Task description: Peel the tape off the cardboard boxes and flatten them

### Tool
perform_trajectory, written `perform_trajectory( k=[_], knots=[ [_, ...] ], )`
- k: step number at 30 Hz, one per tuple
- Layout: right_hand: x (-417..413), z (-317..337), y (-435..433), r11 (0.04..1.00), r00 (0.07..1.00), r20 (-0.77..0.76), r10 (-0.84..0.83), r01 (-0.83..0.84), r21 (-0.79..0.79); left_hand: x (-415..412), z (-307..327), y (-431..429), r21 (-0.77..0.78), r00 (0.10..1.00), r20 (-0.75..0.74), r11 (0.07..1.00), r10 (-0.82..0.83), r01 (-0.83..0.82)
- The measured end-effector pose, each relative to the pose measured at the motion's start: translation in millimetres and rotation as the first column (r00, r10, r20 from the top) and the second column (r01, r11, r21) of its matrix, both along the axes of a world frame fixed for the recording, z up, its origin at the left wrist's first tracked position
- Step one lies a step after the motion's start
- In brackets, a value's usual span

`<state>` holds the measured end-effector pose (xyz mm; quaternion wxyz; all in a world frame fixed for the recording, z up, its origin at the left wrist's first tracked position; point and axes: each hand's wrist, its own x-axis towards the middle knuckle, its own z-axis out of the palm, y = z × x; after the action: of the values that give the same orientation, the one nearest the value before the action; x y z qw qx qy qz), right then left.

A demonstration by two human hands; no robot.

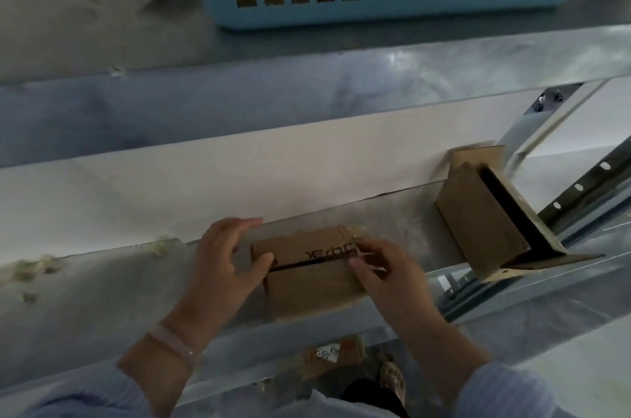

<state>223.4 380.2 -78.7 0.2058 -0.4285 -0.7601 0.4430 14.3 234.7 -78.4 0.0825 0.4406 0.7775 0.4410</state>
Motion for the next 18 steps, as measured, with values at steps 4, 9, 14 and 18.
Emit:
perform_trajectory(
  k=[4,9,14,18],
  knots=[
    [-5.6,10.4,-5.7,0.996,0.991,-0.123,-0.046,0.035,-0.088,12.0,-4.0,-20.7,-0.015,0.980,0.140,0.990,0.139,-0.138],
    [-18.4,26.9,-7.0,0.896,0.973,-0.200,-0.115,0.015,-0.443,14.2,-0.6,-32.8,0.026,0.923,0.352,0.984,0.154,-0.175],
    [-35.1,29.0,6.0,0.927,0.977,0.014,0.214,-0.199,-0.317,9.0,9.1,-23.4,-0.041,0.921,0.383,0.998,0.066,-0.055],
    [-45.2,42.4,20.6,0.865,0.917,0.061,0.395,-0.348,-0.361,-6.0,15.8,-15.1,-0.148,0.892,0.451,0.988,0.039,0.032]
  ],
)
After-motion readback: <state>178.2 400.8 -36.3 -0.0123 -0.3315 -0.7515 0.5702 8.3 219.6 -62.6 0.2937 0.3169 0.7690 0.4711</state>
